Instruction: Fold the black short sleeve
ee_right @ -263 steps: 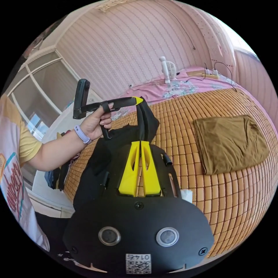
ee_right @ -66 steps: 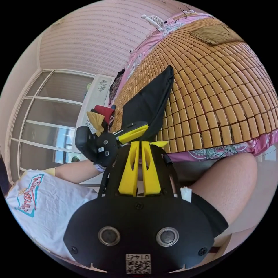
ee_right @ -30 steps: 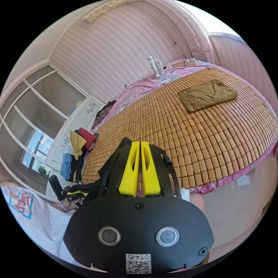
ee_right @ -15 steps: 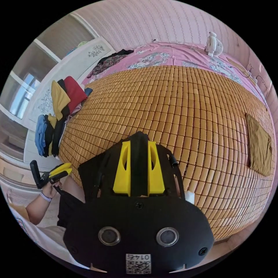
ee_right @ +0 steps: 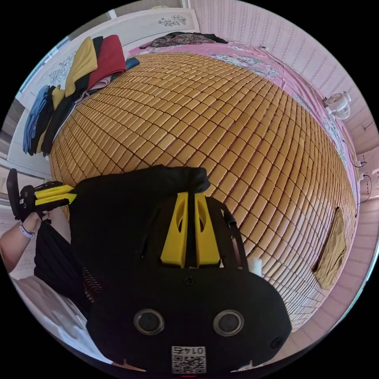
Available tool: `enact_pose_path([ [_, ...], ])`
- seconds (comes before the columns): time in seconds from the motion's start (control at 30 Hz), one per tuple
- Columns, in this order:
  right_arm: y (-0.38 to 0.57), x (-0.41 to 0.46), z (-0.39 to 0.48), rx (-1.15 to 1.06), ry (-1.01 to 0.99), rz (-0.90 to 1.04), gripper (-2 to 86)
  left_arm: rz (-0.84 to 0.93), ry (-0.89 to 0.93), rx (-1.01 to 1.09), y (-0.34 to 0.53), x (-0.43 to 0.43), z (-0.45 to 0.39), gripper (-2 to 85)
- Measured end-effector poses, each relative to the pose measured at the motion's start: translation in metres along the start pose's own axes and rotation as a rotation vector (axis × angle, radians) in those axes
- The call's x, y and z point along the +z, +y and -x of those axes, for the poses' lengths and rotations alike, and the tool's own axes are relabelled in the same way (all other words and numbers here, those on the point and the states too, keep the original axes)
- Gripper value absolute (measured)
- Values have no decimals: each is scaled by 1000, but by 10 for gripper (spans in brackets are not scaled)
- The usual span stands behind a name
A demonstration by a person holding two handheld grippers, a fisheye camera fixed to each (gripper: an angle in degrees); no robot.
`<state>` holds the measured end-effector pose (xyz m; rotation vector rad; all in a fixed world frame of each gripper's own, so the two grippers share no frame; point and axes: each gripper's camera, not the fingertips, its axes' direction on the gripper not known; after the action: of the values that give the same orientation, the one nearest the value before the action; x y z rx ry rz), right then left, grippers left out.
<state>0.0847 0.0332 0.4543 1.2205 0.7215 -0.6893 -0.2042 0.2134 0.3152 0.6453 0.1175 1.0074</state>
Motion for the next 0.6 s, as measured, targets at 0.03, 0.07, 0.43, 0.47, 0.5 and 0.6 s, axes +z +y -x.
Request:
enact_pose_path([
  [0.03,5,-3,2,-5,-10,4,24,7,7,-10,1,-2,1,36],
  [0.07,14,-11,1,11,-37,-29,21,17,2,-23,3,-7,2,33],
  [0.43,141,-151,9,15,-232,-464,11,-279,57,57,94,-153,-45,8],
  [0.47,143,-164,14,-9,-228,-488,11,-308,68,60,105,-168,-49,8],
  [0.5,143,-170,16,-23,-225,-499,11,-335,79,63,115,-182,-53,7],
  [0.6,128,-201,30,-92,-223,-551,11,-408,89,43,133,-210,-51,7],
])
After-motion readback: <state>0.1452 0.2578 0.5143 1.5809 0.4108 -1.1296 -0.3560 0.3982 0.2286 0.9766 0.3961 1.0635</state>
